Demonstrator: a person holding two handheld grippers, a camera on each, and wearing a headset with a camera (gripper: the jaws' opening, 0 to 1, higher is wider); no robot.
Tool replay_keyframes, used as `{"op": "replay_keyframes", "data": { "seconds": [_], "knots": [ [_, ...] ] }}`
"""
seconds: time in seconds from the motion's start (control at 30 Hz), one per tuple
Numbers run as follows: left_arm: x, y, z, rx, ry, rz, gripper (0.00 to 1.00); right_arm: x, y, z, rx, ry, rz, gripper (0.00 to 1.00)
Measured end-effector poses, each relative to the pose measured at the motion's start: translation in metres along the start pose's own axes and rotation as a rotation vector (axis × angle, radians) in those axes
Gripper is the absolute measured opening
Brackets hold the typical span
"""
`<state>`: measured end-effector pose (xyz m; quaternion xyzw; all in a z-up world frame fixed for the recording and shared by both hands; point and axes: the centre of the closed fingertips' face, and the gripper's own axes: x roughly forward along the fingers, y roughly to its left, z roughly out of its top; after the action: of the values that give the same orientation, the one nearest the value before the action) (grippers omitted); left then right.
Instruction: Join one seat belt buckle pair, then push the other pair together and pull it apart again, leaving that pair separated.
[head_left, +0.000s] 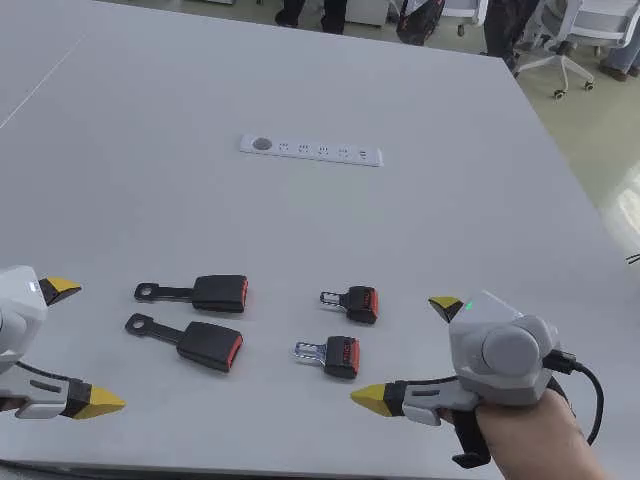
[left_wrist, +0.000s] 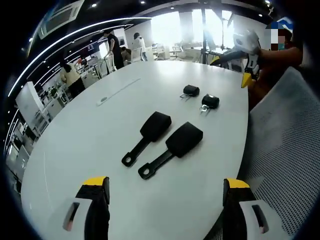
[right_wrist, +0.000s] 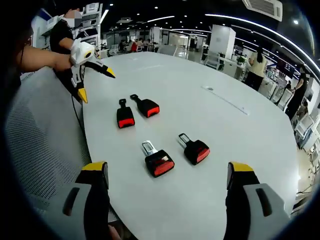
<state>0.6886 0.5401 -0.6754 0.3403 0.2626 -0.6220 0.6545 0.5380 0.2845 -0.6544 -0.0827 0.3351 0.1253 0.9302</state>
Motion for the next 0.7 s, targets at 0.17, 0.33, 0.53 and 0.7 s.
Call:
{"op": "replay_keyframes", "data": {
  "seconds": [0.17,0.33,0.53,0.7],
  "knots": [
    [0.0008,-0.0014,0.0008,0.006,0.001,-0.005,0.94,0.0001,0.0001,0.0001,-0.005,0.001,-0.001,0.98],
    [0.0009,-0.0016,0.0004,0.007,0.003,-0.007,0.94,-0.0007,-0.0003,-0.0022,-0.002,0.008,-0.002,0.98],
    [0.0002,0.0001,0.0023,0.004,-0.004,-0.001,0.94,-0.0023,-0.0003,-0.0029,-0.01,0.012,-0.005,0.98],
    [0.0005,-0.0014,0.0022,0.009,-0.003,-0.004,0.95,-0.003,-0.0011,-0.0007,-0.011,0.008,-0.006,0.98]
  ]
}}
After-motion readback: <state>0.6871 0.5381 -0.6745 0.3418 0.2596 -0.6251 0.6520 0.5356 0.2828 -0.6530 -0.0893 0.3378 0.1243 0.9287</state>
